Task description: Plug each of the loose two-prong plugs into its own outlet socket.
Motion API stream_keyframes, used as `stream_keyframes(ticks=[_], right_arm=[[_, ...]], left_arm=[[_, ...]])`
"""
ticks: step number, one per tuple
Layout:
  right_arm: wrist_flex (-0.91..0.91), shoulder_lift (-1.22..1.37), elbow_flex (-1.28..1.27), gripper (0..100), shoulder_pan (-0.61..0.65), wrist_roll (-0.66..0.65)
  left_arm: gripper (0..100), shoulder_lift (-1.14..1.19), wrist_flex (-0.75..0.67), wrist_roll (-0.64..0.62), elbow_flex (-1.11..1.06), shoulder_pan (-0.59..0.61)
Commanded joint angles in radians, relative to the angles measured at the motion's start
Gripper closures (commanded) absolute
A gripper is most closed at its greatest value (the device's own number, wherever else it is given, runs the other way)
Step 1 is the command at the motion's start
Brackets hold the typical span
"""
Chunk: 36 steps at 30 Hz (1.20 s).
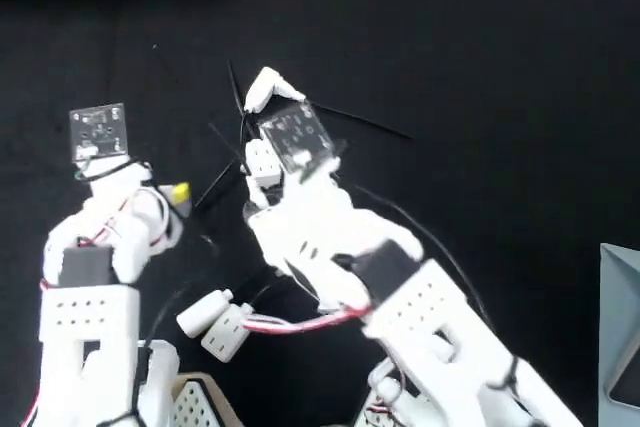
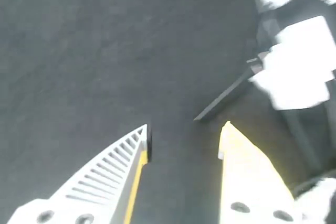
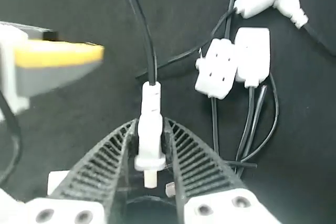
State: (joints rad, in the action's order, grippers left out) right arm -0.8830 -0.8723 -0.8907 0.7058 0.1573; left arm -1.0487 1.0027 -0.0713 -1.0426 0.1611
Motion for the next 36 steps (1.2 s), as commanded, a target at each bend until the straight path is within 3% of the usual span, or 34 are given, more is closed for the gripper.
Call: stream_keyframes(ticks=[1, 8, 19, 25, 29, 36], right_arm=[[0.032, -0.113, -0.025, 98.7, 0.003, 0.008], [0.034, -0.142, -0.085, 98.7, 0.092, -0.040], [0.034, -0.140, -0.102, 98.7, 0.104, -0.043], [0.034, -0.079, -0.097, 98.7, 0.100, -0.043], [0.069, 0.001, -0.084, 98.7, 0.064, -0.043], [0.126, 0.085, -0.076, 98.7, -0.054, -0.101]], left_arm=[[78, -0.103, 0.002, -0.106, 0.054, -0.133], [78, -0.190, 0.002, -0.118, 0.061, -0.298], [78, -0.494, 0.043, -0.109, -0.028, -0.390], [78, -0.694, 0.035, 0.014, -0.147, -0.415], [78, -0.779, 0.043, 0.015, -0.183, -0.397], [78, -0.666, 0.123, 0.017, -0.124, -0.154]])
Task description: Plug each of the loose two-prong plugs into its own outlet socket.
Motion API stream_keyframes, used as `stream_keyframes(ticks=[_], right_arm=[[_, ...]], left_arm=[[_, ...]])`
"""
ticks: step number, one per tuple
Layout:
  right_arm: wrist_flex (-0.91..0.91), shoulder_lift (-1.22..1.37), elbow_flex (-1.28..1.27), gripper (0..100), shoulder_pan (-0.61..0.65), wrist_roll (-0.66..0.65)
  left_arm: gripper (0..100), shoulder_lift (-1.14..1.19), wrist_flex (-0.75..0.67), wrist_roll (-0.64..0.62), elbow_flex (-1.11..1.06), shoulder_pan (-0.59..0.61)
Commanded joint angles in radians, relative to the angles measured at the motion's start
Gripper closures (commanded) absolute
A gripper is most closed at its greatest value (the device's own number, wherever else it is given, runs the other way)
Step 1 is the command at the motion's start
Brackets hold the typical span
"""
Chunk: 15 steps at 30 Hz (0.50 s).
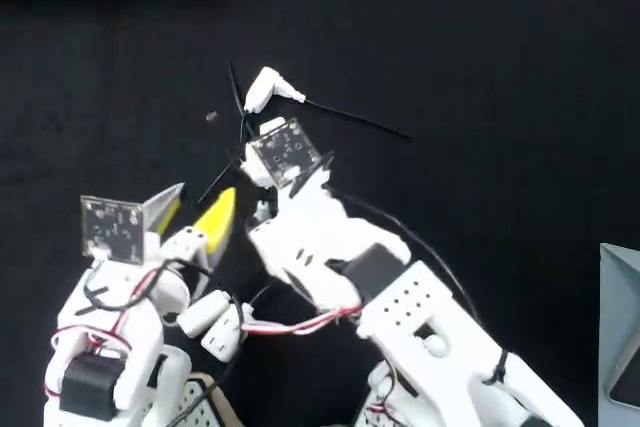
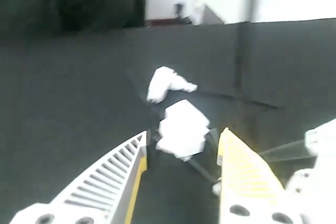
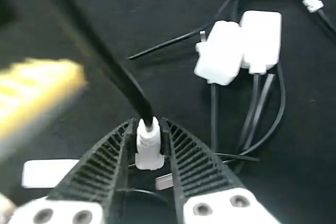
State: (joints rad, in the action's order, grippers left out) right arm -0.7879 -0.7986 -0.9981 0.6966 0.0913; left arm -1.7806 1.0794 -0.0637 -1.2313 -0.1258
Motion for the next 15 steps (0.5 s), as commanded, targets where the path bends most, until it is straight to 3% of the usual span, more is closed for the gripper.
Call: stream_keyframes(ticks=[1, 10, 15], right_arm=[[0.038, 0.015, 0.031, 98.7, -0.060, -0.041], [0.083, 0.021, 0.030, 98.7, -0.184, -0.103], [0.087, 0.021, 0.031, 98.6, -0.196, -0.103]], left_arm=[[78, 0.098, 0.064, 0.025, 0.082, 0.159], [77, 0.496, 0.288, 0.354, 0.320, 0.214], [71, 0.724, 0.427, 0.422, 0.463, 0.214]])
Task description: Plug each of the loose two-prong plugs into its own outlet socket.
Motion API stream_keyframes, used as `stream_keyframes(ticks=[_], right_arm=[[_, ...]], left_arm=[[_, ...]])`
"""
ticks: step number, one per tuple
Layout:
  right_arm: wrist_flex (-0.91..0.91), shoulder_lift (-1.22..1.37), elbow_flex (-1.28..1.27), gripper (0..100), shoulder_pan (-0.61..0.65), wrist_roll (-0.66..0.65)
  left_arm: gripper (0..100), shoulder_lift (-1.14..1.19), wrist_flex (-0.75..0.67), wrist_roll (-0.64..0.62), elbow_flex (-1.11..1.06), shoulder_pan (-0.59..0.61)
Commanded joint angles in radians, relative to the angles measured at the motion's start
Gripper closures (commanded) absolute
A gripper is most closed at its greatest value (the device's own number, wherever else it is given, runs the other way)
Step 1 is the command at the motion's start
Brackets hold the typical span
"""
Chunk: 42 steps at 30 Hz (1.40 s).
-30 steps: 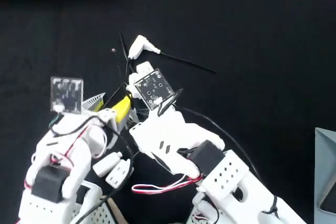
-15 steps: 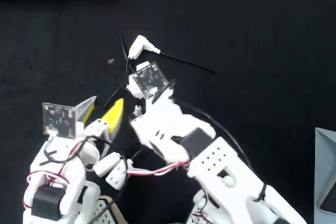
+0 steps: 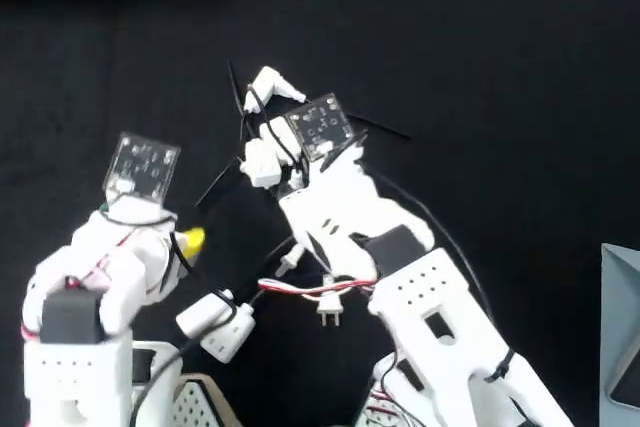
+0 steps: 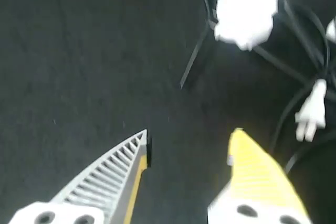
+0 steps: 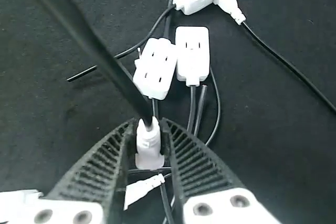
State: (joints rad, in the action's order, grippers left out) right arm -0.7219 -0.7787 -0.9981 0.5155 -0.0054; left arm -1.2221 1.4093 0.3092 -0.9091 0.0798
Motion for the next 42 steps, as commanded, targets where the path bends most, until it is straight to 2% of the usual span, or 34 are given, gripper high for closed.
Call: stream_keyframes(ticks=[1, 5, 10, 16, 22, 32, 35, 37, 42], right_arm=[[0.021, 0.001, 0.031, 98.6, -0.015, -0.006], [0.021, 0.002, 0.031, 98.6, -0.015, -0.006], [0.021, 0.002, 0.027, 98.6, -0.015, -0.006], [0.021, 0.002, 0.025, 98.6, -0.015, -0.006], [0.020, 0.002, 0.024, 98.6, -0.015, -0.006], [0.020, 0.002, 0.022, 98.6, -0.014, -0.006], [0.020, 0.002, 0.022, 98.6, -0.014, -0.006], [0.020, 0.002, 0.022, 98.6, -0.014, -0.006], [0.020, 0.002, 0.022, 98.6, -0.014, -0.006]], left_arm=[[71, 0.213, 0.118, 0.066, 0.160, 0.008], [71, 0.408, 0.149, 0.181, 0.193, 0.007], [78, 0.585, 0.149, 0.376, 0.191, -0.015], [77, 0.704, 0.150, 0.368, 0.186, -0.087], [77, 0.730, 0.138, 0.368, 0.104, -0.177], [78, 0.727, -0.269, 0.368, -0.183, -0.174], [78, 0.721, -0.311, 0.368, -0.188, -0.171], [82, 0.721, -0.327, 0.353, -0.170, -0.177], [88, 0.723, -0.405, 0.224, -0.074, -0.174]])
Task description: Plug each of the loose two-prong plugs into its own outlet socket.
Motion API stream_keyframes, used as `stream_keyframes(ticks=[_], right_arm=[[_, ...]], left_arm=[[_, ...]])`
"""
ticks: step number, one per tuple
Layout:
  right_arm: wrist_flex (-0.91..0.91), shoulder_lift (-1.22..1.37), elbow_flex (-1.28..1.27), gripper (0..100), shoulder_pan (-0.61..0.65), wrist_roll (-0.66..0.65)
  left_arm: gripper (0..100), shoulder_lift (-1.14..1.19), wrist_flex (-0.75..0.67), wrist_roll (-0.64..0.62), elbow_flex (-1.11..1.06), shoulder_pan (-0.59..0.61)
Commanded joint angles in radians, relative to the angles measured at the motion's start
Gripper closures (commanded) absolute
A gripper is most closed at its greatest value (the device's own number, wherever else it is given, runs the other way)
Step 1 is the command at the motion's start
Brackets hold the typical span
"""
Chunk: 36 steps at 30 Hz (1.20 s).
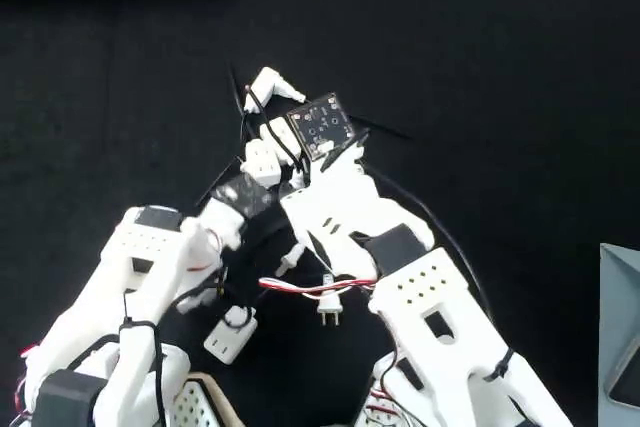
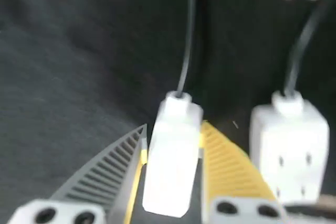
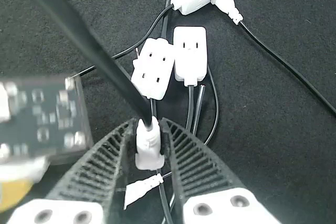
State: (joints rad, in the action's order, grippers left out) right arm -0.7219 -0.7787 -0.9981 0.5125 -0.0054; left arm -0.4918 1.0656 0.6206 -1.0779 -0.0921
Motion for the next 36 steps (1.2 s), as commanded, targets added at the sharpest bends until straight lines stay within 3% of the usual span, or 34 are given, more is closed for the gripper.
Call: stream_keyframes(ticks=[1, 5, 11, 22, 30, 36], right_arm=[[0.020, 0.002, 0.022, 98.6, -0.011, -0.006], [0.017, 0.002, 0.021, 98.6, -0.009, -0.006], [0.020, 0.002, 0.012, 98.5, -0.008, -0.008], [0.020, 0.002, 0.012, 98.5, -0.008, -0.008], [0.020, 0.002, 0.012, 98.5, -0.008, -0.008], [0.020, 0.002, 0.012, 98.5, -0.008, -0.008]], left_arm=[[88, 0.000, -0.084, -0.103, 0.110, -0.010], [87, 0.002, -0.187, -0.147, 0.117, -0.008], [67, 0.002, -0.192, -0.215, 0.113, 0.054], [67, 0.002, -0.196, -0.183, 0.203, 0.197], [67, 0.043, -0.203, -0.183, 0.214, 0.211], [67, 0.210, -0.338, -0.183, 0.268, 0.297]])
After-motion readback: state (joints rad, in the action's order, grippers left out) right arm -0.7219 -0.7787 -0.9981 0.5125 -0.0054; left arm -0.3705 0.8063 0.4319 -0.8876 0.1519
